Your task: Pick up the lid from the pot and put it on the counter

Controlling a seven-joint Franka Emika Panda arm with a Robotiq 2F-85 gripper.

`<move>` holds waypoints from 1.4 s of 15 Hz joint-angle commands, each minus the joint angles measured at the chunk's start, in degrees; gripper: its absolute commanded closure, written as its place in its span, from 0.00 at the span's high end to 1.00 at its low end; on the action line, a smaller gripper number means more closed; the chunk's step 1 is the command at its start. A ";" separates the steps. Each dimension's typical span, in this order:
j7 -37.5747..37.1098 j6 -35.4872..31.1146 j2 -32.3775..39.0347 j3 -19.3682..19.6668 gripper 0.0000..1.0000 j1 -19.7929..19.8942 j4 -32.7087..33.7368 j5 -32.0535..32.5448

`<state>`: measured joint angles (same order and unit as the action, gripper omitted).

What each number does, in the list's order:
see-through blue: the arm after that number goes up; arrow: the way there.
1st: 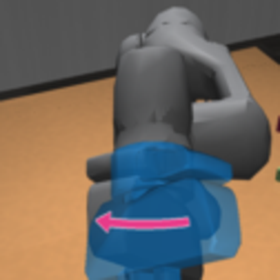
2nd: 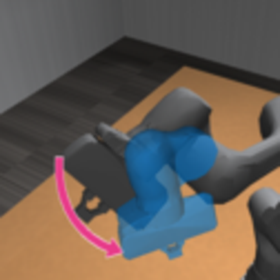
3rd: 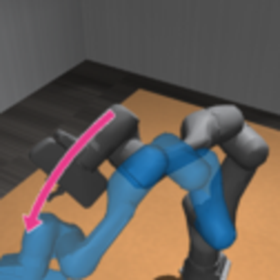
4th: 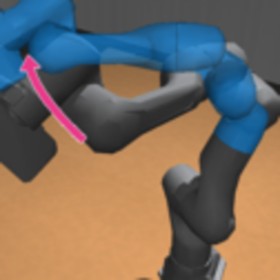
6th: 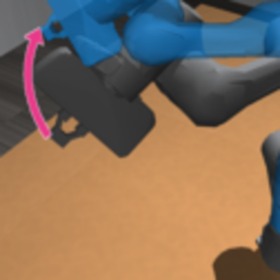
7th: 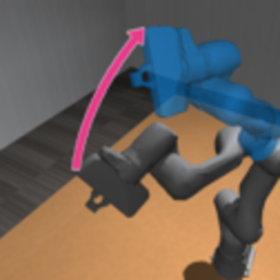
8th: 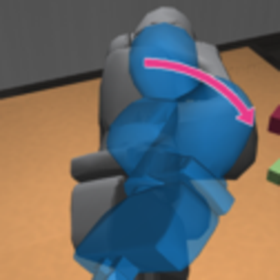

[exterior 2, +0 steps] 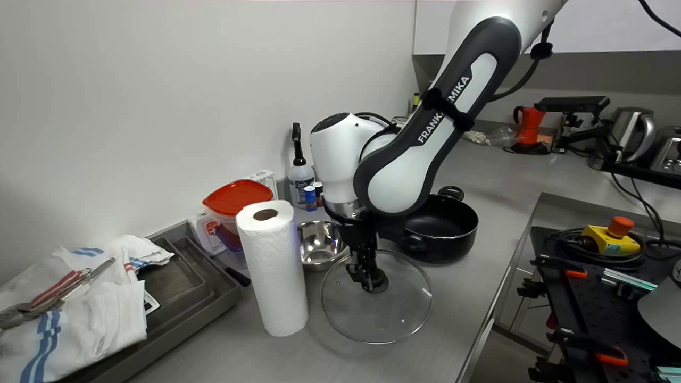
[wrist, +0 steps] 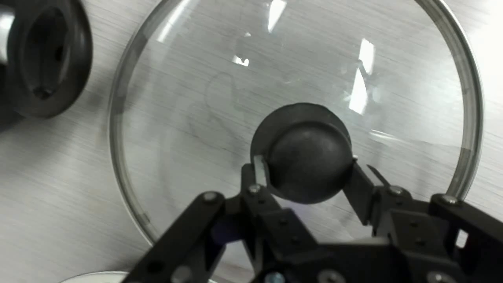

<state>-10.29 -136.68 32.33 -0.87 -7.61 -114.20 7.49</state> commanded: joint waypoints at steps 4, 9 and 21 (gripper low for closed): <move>6.93 -1.31 3.50 -1.49 0.25 3.01 2.71 -3.90; 11.96 -6.93 5.95 -3.25 0.25 6.27 2.75 -7.54; 13.76 -12.25 7.75 -2.63 0.77 6.67 1.48 -6.29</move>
<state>2.34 -147.30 40.01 -3.92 -0.31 -112.32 0.68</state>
